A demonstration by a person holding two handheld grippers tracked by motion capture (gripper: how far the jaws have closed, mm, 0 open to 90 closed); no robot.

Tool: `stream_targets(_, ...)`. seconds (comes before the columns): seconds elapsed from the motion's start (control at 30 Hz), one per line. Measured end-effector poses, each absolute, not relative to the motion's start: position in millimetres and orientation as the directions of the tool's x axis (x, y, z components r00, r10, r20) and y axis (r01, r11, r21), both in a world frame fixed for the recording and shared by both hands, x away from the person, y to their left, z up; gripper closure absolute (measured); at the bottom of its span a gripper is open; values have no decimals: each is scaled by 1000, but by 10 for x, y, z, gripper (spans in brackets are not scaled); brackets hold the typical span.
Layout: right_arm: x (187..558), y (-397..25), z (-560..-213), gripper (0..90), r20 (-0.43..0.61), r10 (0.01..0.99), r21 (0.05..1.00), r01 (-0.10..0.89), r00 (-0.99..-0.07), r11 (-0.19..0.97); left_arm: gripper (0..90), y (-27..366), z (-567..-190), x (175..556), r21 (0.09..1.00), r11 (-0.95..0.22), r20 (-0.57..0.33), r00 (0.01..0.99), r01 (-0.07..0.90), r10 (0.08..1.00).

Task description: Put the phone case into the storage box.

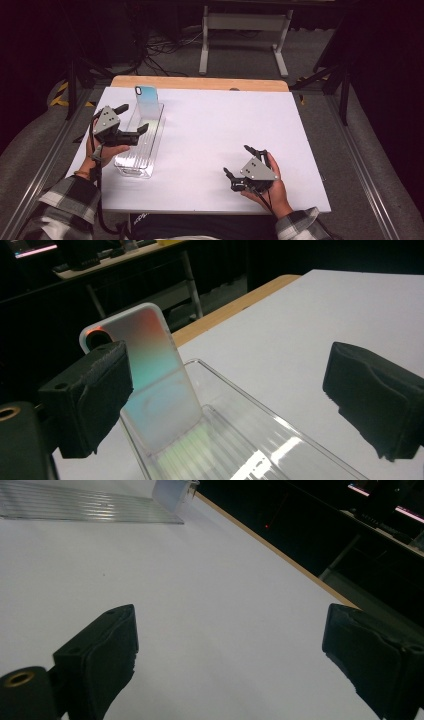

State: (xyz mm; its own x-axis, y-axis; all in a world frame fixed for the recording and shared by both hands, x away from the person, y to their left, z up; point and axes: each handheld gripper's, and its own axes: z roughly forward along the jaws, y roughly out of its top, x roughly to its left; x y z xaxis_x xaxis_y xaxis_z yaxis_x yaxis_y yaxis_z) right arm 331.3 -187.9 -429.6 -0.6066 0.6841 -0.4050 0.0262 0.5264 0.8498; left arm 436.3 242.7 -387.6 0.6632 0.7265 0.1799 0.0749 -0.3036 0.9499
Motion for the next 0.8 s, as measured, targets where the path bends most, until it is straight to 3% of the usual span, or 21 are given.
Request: stream_targets(0.8, 3311, -1900, -4258, 71, -393, 694, 859, 29, -603, 512, 34, 2396, -3816, 4212, 953, -302, 196, 687, 36, 699)
